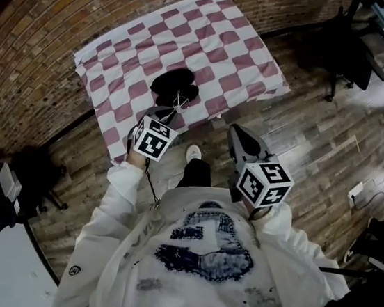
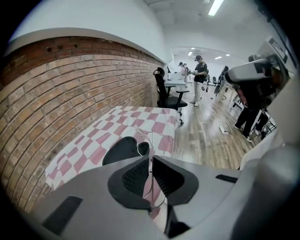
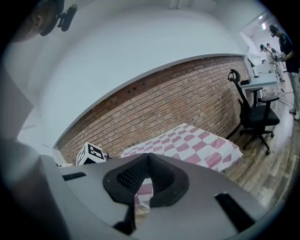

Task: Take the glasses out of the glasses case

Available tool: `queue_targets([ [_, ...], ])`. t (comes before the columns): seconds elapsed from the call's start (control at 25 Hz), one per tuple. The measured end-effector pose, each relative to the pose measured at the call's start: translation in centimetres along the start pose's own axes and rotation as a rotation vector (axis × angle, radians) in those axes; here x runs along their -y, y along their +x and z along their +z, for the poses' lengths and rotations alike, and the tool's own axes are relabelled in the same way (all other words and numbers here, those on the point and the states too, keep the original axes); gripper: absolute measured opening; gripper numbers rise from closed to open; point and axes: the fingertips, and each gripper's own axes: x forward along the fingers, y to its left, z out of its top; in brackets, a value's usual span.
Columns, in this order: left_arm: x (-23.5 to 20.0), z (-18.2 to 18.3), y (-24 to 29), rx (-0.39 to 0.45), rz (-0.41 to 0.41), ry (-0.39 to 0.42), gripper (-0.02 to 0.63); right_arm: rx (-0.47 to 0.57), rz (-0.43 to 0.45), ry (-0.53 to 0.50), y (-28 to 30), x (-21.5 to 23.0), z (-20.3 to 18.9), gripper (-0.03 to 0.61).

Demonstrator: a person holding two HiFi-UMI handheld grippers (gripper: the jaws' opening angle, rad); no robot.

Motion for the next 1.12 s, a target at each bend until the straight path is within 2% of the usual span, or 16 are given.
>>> queue_targets([
  [0.32,4.8,-0.4,-4.4,0.07,0.073,-0.044,0.038,-0.001,0.028,-0.001,-6.5,0.2,-3.0,0.014],
  [0.6,8.7,-1.0,-8.1,0.089,0.123,-0.084,0.038,0.009,0.051,-0.017,-11.0,-0.4,-4.0,0.014],
  [1.12,13.1,-0.8,-14.8,0.196,0.189,-0.205,0.038,0.007,0.135,-0.038,-14.4,-2.7,-5.8,0.014],
])
